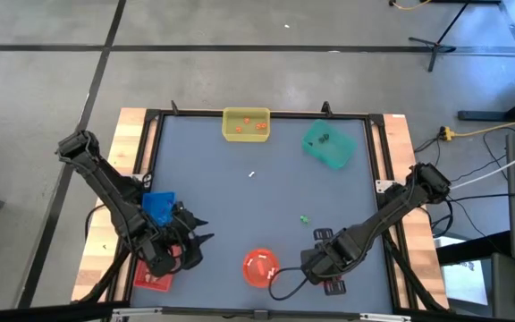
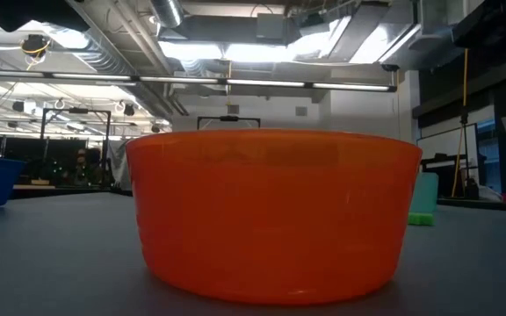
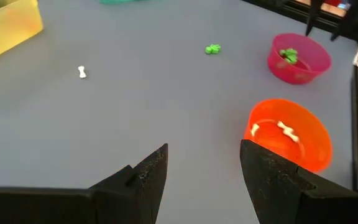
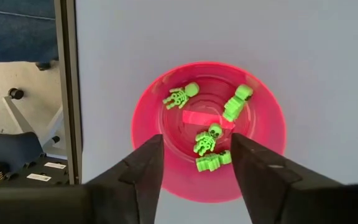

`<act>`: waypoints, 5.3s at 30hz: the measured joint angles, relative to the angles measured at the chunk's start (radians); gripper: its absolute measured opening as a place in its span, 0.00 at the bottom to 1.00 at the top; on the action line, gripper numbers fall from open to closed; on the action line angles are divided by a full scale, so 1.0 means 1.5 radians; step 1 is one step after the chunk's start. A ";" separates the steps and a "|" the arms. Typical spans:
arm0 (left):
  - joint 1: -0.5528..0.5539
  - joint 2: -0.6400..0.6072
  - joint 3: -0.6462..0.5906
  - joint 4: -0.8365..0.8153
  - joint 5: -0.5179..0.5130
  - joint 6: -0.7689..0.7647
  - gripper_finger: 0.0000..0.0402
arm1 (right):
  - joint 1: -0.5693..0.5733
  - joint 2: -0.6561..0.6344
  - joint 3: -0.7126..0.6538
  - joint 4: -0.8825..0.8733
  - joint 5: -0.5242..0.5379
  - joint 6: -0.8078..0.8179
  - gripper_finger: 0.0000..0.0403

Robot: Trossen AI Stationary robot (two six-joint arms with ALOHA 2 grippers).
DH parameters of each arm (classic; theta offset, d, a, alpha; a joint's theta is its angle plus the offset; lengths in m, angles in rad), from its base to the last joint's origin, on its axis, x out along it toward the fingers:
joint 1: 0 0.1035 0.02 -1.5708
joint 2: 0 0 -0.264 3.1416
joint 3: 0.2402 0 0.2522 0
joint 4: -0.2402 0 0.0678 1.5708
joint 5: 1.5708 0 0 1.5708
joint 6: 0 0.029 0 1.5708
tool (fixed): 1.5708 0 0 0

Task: Sort Halloween decoration
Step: Put the white bone toy into the orange bowl

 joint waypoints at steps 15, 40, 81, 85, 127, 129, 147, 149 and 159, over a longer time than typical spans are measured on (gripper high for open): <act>0.293 0.000 0.000 0.241 0.214 0.361 0.46 | 0.000 0.000 0.000 0.003 -0.002 0.000 0.45; 0.712 0.213 0.002 0.306 0.551 0.488 0.46 | -0.016 0.001 0.001 -0.001 0.005 -0.072 0.45; 0.698 0.391 0.127 0.171 0.516 0.541 0.44 | -0.083 0.001 0.000 0.003 -0.002 -0.073 0.45; 0.698 0.391 0.127 0.170 0.516 0.540 0.41 | -0.083 0.001 0.000 0.003 -0.002 -0.073 0.45; 0.698 0.393 0.125 0.168 0.520 0.539 0.02 | -0.083 0.001 0.000 0.003 -0.002 -0.073 0.45; 0.698 0.393 0.125 0.168 0.519 0.539 0.02 | -0.083 0.001 0.000 0.003 -0.002 -0.073 0.45; 0.660 0.396 0.283 0.022 0.524 0.576 0.02 | -0.075 -0.008 0.000 -0.037 -0.080 -0.090 0.45; 0.643 0.395 0.304 -0.009 0.524 0.576 0.02 | -0.069 -0.020 0.000 -0.051 -0.063 -0.092 0.45; 0.510 0.394 0.358 -0.063 0.612 0.545 0.02 | 0.005 -0.122 0.000 -0.083 0.119 -0.073 0.45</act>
